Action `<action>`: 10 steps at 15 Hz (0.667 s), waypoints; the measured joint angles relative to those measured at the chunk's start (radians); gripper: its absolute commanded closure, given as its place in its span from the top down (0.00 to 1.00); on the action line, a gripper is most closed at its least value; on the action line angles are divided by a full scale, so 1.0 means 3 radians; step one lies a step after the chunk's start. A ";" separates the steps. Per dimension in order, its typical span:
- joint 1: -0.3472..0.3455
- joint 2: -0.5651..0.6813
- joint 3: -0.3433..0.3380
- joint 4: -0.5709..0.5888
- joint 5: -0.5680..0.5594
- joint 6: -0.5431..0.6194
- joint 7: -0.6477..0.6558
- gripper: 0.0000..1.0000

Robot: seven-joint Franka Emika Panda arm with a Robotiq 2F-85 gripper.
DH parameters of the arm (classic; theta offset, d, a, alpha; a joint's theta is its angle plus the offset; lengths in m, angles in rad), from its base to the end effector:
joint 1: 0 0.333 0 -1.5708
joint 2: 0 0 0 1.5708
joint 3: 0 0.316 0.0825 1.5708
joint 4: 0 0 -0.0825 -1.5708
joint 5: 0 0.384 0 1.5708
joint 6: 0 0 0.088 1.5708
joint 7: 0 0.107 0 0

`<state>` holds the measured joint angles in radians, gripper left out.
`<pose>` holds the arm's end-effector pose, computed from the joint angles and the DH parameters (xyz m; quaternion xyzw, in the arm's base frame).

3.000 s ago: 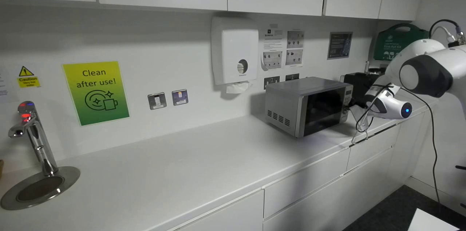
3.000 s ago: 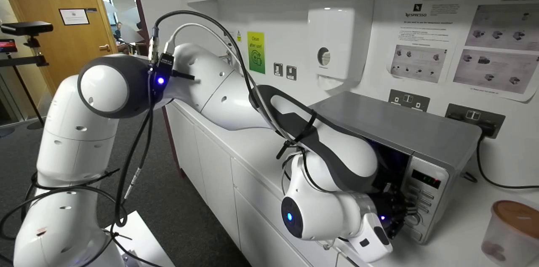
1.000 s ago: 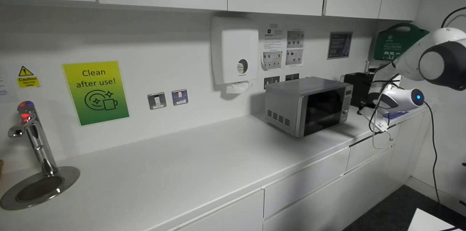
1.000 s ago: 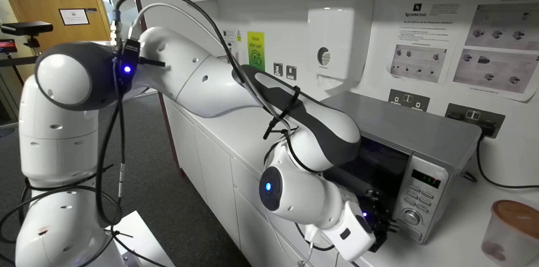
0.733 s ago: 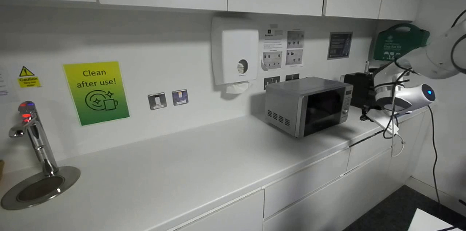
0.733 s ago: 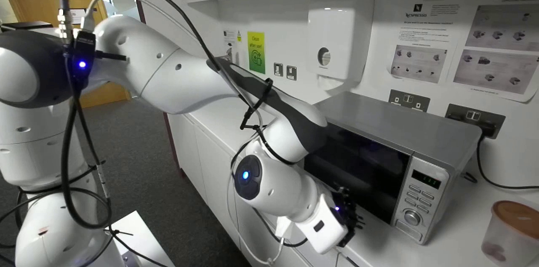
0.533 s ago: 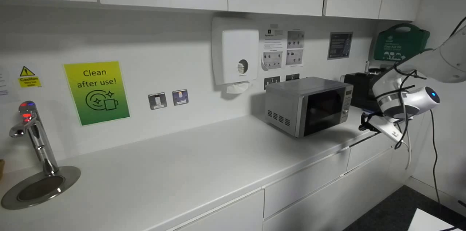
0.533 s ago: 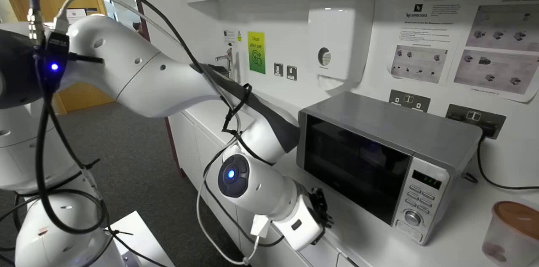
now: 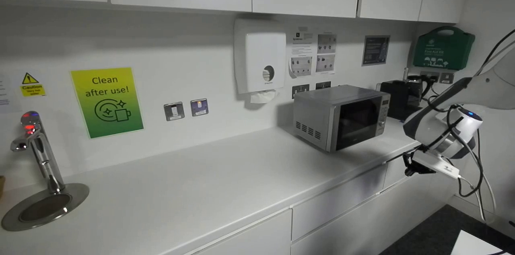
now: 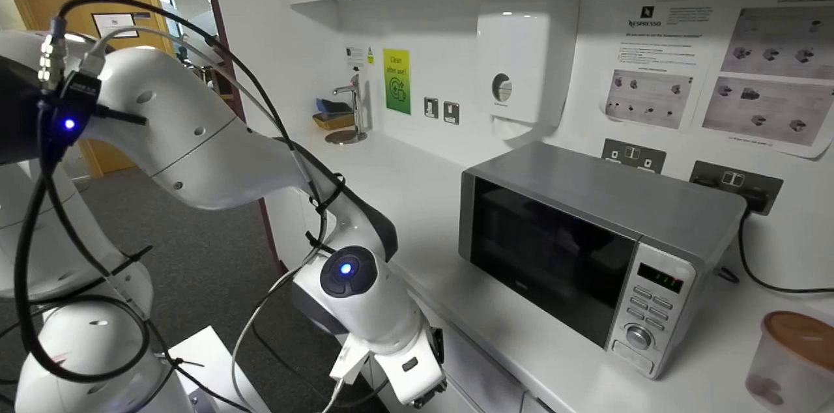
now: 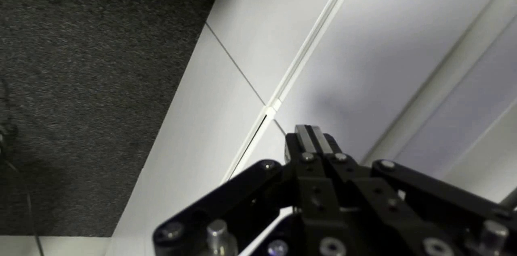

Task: Press the last button from the left on the microwave

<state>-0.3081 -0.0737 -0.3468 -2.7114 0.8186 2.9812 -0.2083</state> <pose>0.3000 -0.2923 0.2729 -0.7966 0.5685 -0.1950 0.0647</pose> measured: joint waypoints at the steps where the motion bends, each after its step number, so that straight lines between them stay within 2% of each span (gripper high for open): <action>1: -0.0038 -0.0029 0.0023 -0.0060 -0.0281 0.0115 0.0243 0.00; 4: -0.0101 -0.0301 0.0035 -0.0189 -0.0781 0.0350 0.0538 0.00; 6: -0.0199 -0.0561 0.0099 -0.0212 -0.0893 0.0344 0.0554 0.00; 8: -0.0405 -0.0811 0.0240 -0.0188 -0.0985 0.0189 0.0571 0.00; 10: -0.0738 -0.1091 0.0446 -0.0195 -0.1255 -0.0187 0.0759 0.00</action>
<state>-0.5294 -0.4010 -0.2130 -2.7700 0.4422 2.9250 0.0194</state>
